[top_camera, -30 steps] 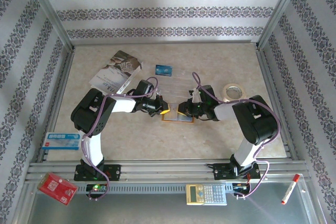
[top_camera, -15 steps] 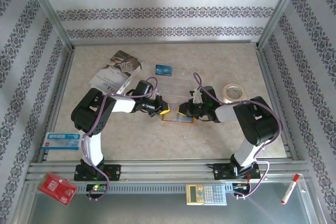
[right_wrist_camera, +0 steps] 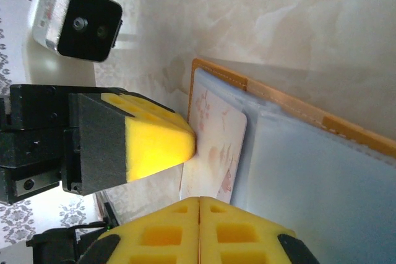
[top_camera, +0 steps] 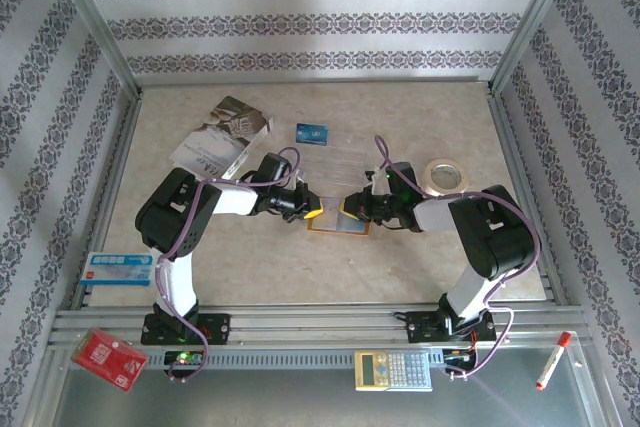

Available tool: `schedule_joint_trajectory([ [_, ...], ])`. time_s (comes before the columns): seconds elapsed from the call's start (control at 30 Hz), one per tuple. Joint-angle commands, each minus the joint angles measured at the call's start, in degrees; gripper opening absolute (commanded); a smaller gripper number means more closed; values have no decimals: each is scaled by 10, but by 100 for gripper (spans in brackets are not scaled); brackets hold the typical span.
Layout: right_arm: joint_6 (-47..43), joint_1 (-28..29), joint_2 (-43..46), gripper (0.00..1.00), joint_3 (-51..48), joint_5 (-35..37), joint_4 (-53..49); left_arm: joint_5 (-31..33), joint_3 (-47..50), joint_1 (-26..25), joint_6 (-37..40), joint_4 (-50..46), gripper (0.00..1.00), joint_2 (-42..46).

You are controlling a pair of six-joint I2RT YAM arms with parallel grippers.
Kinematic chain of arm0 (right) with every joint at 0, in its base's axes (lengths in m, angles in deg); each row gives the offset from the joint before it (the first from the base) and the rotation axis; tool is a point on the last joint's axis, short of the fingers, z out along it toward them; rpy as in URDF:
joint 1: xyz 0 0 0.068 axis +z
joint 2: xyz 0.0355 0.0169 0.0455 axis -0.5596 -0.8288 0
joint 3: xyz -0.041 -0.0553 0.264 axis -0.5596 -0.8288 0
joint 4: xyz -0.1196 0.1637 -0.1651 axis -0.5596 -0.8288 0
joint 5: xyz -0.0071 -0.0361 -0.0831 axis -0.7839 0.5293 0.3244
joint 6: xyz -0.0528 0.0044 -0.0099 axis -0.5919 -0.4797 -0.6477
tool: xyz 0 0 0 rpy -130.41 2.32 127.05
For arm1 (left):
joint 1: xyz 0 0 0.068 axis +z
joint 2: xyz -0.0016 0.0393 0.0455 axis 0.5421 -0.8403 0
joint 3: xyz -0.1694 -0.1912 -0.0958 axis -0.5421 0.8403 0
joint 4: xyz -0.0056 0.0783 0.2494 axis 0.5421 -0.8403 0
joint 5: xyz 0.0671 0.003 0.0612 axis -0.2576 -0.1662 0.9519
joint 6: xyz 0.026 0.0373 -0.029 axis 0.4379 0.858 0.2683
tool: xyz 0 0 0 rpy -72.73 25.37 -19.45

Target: Take the credit cards out of the card holder

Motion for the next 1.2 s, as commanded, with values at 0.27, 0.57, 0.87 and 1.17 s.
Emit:
schedule_joint_trajectory([
  [0.27,-27,33,-17,16,46,83,-140,79,42,9,-1,-113,10,-55],
  [0.57,-25,30,0,18,34,102,-142,80,46,10,-1,-110,10,-58],
  [0.87,-15,39,-35,18,46,69,-102,79,47,10,-1,-108,10,-58],
  [1.17,-2,35,-37,16,37,41,-47,78,48,9,-1,-106,10,-59],
])
